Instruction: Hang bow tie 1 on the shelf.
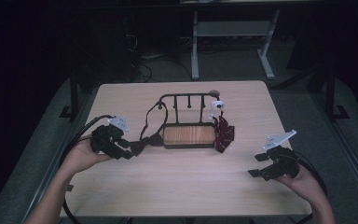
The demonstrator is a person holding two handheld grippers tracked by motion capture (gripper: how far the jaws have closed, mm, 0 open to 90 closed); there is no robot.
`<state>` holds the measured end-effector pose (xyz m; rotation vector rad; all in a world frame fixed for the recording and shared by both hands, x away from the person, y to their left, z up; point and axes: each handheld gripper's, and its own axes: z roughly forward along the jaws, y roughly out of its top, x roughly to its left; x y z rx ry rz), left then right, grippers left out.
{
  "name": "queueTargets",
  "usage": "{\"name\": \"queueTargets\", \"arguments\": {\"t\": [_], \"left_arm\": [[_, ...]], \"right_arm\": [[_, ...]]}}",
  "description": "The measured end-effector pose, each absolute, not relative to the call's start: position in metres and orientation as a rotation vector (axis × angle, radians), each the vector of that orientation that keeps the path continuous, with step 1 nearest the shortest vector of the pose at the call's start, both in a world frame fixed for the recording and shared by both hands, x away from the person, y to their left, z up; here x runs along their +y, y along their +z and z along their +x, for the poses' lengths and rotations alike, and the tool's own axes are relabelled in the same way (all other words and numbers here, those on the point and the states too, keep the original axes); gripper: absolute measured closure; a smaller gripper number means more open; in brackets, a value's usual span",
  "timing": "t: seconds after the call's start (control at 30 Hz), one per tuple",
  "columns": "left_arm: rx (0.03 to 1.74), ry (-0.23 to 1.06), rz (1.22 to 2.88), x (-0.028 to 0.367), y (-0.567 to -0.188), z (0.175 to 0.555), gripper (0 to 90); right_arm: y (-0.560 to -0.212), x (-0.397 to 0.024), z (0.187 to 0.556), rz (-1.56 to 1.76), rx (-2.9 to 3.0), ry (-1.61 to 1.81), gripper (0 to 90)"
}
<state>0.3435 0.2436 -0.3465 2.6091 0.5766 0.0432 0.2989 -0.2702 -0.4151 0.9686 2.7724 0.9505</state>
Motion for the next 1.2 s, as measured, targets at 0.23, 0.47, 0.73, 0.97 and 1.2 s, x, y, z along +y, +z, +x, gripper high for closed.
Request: {"name": "queueTargets", "arguments": {"t": [0.23, 0.47, 0.73, 0.97, 1.2], "left_arm": [[0.567, 0.039, 2.606, 0.242, -0.355, 0.338, 49.2], [0.566, 0.032, 2.587, 0.241, -0.361, 0.334, 48.6], [0.559, 0.023, 2.602, 0.238, -0.373, 0.330, 47.6], [0.571, 0.038, 2.597, 0.235, -0.381, 0.326, 45.6], [0.567, 0.041, 2.582, 0.231, -0.390, 0.320, 45.0]], "right_arm": [[-0.416, -0.270, 0.299, 0.970, 2.772, 0.950, 29.0], [-0.417, -0.270, 0.299, 0.971, 2.773, 0.946, 29.0], [-0.418, -0.270, 0.299, 0.972, 2.774, 0.945, 29.0], [-0.419, -0.270, 0.299, 0.962, 2.773, 0.952, 29.0], [-0.419, -0.268, 0.298, 0.954, 2.775, 0.967, 29.4]]}}
